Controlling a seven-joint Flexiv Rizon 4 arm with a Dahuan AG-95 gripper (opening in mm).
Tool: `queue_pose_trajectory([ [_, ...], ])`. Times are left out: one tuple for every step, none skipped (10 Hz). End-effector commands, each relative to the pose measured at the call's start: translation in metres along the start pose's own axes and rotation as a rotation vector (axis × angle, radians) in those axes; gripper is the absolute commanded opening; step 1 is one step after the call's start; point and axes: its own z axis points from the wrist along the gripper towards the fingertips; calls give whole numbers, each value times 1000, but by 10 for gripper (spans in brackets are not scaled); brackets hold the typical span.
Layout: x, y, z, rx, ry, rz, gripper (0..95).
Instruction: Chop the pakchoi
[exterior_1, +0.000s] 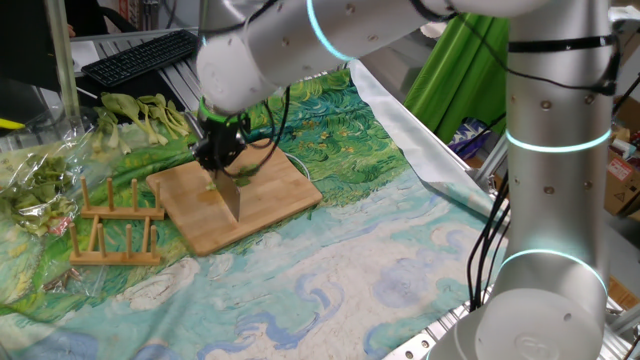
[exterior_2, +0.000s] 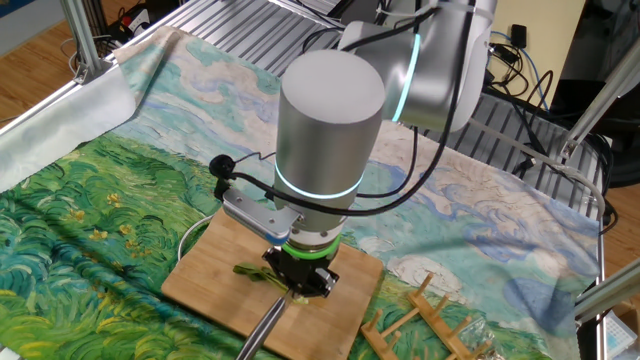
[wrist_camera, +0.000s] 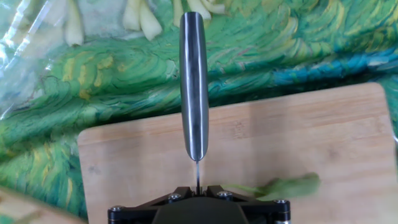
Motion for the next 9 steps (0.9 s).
queue_pose_trajectory([
  [1,1,5,1,5,6,0],
  [0,1,2,3,8,8,0],
  [0,1,1,1,12,12,0],
  [-1,1,2,-8,10,19,0],
  [1,1,1,0,16,19,0],
  [4,0,-1,1,34,20,0],
  [6,0,-1,-4,36,25,0],
  [6,0,0,-9,40,29,0],
  [5,1,5,-11,29,37,0],
])
